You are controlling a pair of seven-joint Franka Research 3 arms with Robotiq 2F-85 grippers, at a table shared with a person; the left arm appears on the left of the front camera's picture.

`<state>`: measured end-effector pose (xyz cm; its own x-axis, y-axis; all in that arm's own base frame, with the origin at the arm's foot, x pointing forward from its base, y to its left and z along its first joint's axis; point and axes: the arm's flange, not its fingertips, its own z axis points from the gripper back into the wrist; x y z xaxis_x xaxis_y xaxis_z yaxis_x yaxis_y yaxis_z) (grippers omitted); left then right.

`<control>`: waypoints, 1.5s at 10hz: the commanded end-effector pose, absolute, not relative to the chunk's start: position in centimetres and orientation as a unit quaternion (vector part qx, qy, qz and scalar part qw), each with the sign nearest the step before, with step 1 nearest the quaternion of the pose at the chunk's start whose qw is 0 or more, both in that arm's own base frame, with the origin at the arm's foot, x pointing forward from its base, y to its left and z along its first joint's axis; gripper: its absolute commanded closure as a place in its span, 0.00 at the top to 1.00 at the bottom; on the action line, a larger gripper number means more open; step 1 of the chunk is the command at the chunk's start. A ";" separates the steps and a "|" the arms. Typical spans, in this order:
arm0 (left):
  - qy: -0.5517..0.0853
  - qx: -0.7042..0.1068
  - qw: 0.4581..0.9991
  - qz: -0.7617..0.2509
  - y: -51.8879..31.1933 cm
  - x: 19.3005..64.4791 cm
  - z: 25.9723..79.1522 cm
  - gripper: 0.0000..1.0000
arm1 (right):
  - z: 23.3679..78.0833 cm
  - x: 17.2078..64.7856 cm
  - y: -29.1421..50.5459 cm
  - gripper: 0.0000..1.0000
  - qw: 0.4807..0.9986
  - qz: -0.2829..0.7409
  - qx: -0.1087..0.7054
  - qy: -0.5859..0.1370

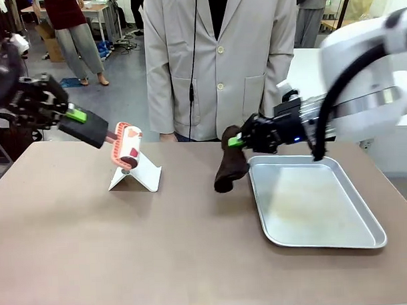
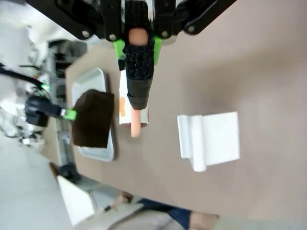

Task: Clean the surface of the table.
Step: Return the Lint Roller and towel to their original positions.

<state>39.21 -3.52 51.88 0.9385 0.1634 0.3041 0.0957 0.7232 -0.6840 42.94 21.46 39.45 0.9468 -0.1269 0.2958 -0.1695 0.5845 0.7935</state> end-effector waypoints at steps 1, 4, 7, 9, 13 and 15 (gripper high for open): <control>-0.173 -0.327 0.929 0.034 -5.5 41.7 51.3 0.23 | 37.4 45.5 24.3 0.11 0.895 0.015 0.418 -0.153; -0.168 -0.301 0.939 0.016 -8.0 44.3 50.0 0.23 | 36.0 45.9 25.0 0.11 0.901 0.016 0.409 -0.146; -0.167 -0.301 0.939 0.005 -8.5 44.3 48.8 0.23 | 34.5 45.6 24.8 0.11 0.902 0.023 0.405 -0.144; -0.167 -0.301 0.939 0.005 -8.5 44.3 48.8 0.23 | 34.5 45.6 24.8 0.11 0.902 0.023 0.405 -0.144; -0.151 -0.277 0.949 -0.014 -10.5 46.1 47.7 0.23 | 34.3 46.6 24.9 0.11 0.910 0.017 0.389 -0.140; -0.140 -0.249 0.958 0.005 -11.4 48.6 47.6 0.23 | 32.5 46.7 25.3 0.11 0.918 0.015 0.378 -0.120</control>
